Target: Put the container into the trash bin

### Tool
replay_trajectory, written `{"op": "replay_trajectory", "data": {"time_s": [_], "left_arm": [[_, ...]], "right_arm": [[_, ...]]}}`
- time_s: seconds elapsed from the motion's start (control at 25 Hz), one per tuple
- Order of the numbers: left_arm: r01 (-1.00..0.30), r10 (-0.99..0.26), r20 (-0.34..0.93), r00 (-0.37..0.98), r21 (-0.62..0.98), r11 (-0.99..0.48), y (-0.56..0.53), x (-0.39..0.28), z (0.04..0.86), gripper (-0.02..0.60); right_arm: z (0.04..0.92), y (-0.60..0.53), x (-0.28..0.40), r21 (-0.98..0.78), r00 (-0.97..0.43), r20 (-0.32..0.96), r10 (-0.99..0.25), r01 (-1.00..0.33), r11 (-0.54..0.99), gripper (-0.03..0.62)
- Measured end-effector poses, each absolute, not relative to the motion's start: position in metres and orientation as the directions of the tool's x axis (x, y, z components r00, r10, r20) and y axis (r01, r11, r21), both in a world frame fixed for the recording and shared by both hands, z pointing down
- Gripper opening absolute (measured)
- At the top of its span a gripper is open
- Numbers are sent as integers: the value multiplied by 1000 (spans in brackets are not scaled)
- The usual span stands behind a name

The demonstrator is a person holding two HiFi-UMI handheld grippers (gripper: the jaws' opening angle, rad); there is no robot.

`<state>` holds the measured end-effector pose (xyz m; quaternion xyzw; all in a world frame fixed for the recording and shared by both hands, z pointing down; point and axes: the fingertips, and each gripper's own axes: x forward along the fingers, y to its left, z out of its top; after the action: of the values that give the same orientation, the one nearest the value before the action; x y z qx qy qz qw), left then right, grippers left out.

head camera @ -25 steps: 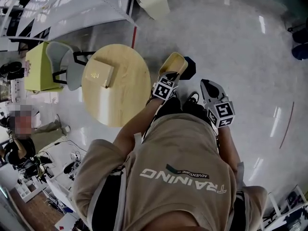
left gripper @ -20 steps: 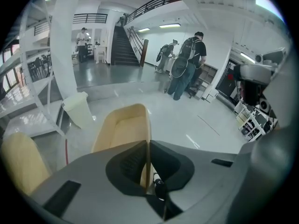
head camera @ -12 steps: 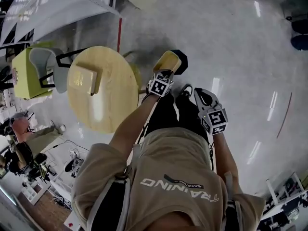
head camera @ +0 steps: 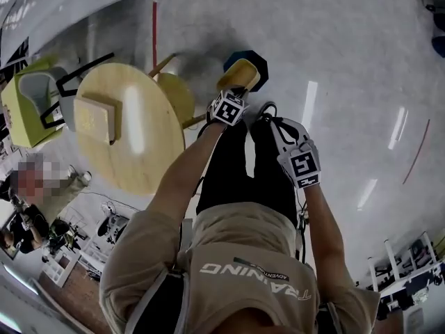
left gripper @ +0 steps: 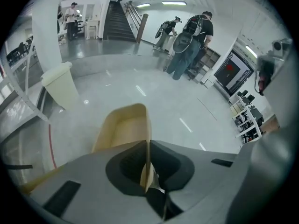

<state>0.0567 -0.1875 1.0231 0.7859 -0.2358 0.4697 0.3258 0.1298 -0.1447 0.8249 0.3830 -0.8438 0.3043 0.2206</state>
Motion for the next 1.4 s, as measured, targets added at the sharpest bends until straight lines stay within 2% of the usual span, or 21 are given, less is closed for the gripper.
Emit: {"op": "replay_trajectory", "data": {"time_s": [0.32,0.52,0.64,0.68,0.72,1.4], "left_arm": [[-659,-20,898,440,308,-687,-208,79,1112,25],[-669,-8,908,419,302,-679,-211,76,1144,26],[-672,-17,910,413,293,-680,-213,79,1151,56],[-672,-18,913,407,286,-683,-213,79,1153,110],[-675,-19,917,399,279,-683,-214,79,1154,129],[-718,-24,916,400,297,-629,-201,55,1147,121]], "right_arm": [[908,-152,134,-413,-636,607,-476,-764,495,5],[928,-159,137,-440,-640,602,-477,-765,471,5],[931,-160,144,-444,-639,604,-476,-766,464,5],[931,-159,147,-447,-637,606,-476,-768,459,5],[931,-159,150,-451,-636,607,-477,-769,453,5],[935,-144,143,-444,-627,616,-476,-776,448,5]]}}
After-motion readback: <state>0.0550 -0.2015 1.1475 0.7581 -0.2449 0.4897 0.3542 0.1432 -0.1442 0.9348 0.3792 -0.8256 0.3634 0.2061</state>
